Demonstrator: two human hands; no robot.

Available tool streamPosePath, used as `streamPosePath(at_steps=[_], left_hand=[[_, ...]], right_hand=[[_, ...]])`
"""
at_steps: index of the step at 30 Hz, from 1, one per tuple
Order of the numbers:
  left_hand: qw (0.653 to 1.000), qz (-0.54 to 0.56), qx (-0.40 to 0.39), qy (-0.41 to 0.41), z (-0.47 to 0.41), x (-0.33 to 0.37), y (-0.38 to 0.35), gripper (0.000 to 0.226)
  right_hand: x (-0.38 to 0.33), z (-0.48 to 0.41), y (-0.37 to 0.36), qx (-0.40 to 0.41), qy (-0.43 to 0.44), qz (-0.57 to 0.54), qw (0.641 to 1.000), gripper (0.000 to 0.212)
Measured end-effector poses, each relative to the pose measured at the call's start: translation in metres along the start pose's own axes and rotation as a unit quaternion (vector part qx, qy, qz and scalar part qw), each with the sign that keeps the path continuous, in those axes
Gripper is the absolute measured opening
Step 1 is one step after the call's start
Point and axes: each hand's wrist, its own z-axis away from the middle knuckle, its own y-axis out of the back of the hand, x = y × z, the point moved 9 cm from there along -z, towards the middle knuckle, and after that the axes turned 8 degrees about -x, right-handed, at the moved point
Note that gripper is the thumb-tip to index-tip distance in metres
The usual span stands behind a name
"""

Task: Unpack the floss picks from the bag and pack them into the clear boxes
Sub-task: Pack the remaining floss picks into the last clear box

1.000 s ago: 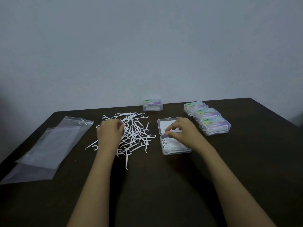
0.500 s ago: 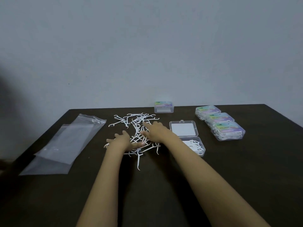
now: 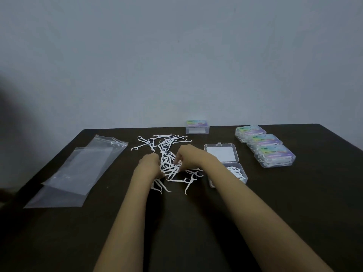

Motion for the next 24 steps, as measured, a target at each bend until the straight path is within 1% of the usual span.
streamPosePath(at_steps=[2,5,8,10,12,16,19,24], left_hand=[[1.000,0.014,0.013,-0.005,0.002,0.002,0.002,0.037],[0.999,0.041,0.022,-0.001,0.004,0.001,0.003,0.029],[0.998,0.055,0.032,-0.004,0.005,0.000,0.003,0.018],[0.997,0.061,0.039,-0.005,0.005,0.001,0.004,0.014],[0.997,0.066,0.043,-0.008,0.005,0.002,0.004,0.012],[0.994,0.096,0.051,-0.021,0.004,-0.002,0.006,0.009],[0.989,0.135,0.039,-0.046,0.004,-0.003,0.009,0.010],[0.962,0.252,-0.003,-0.105,0.007,-0.003,0.012,0.015]], right_hand=[[-0.001,0.003,0.000,0.018,0.007,0.005,1.000,0.028],[-0.002,0.007,-0.001,0.025,0.013,0.028,0.999,0.027],[-0.006,0.008,-0.009,0.014,0.016,0.100,0.995,0.032],[-0.013,0.008,-0.013,0.016,0.027,0.149,0.988,0.029],[-0.017,0.008,-0.013,0.023,0.033,0.160,0.986,0.027],[-0.011,0.011,-0.002,0.036,0.031,0.095,0.994,0.030],[-0.007,0.019,0.012,0.068,0.043,0.029,0.996,0.029],[0.003,0.041,0.037,0.131,0.049,-0.111,0.984,0.019]])
